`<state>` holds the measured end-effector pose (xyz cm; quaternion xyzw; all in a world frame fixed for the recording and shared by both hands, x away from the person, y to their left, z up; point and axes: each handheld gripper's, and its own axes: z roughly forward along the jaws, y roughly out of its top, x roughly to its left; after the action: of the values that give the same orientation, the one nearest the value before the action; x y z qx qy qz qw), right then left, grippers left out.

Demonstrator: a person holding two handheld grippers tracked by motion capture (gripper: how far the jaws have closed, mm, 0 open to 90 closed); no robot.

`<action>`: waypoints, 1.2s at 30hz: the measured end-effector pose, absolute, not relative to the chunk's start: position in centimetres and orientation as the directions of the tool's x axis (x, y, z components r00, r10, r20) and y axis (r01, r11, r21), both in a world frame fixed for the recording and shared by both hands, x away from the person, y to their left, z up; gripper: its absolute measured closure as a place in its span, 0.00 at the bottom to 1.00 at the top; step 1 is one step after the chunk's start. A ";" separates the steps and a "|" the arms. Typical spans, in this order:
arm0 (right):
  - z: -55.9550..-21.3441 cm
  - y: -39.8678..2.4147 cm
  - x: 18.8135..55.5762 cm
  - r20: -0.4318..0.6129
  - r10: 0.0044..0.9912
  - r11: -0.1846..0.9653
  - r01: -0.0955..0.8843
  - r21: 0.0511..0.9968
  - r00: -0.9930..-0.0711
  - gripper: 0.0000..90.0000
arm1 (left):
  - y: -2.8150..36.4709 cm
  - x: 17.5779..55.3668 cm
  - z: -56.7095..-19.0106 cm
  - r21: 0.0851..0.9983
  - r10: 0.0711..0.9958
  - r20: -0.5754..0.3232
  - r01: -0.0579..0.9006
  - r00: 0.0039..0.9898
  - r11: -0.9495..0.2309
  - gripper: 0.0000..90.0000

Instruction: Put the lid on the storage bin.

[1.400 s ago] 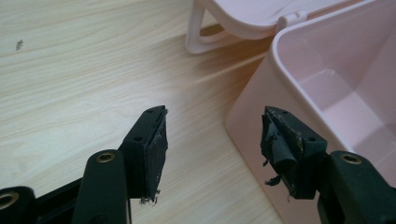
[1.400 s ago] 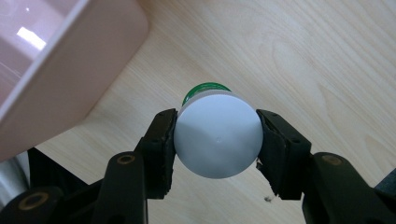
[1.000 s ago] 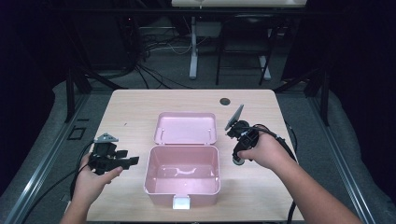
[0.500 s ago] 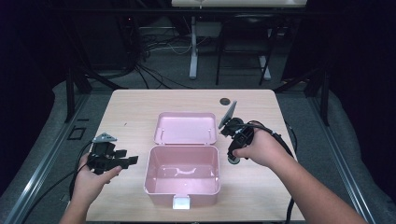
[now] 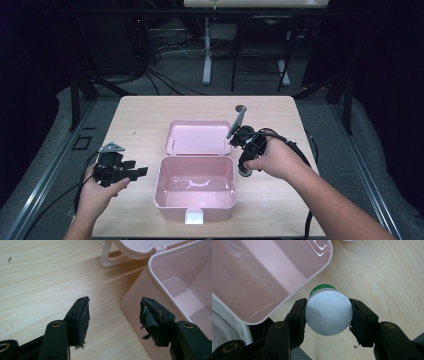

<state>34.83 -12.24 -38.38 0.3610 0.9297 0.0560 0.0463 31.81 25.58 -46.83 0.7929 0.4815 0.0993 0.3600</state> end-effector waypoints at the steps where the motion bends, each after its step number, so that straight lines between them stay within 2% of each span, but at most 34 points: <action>1: -38.3 -12.1 34.8 -0.050 0.669 0.740 0.659 0.135 -0.742 0.56 | 25.6 31.8 -46.8 0.667 0.835 -0.188 0.692 0.516 -0.277 0.46; 36: -37.8 -6.6 33.0 -0.037 0.549 0.831 0.541 0.128 -0.835 0.56 | 25.8 31.9 -46.9 0.667 0.836 -0.198 0.695 0.512 -0.267 0.46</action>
<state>33.03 -6.64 -37.82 0.2850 0.9562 0.0562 0.0362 31.89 25.78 -46.93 0.7901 0.4845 0.0973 0.3627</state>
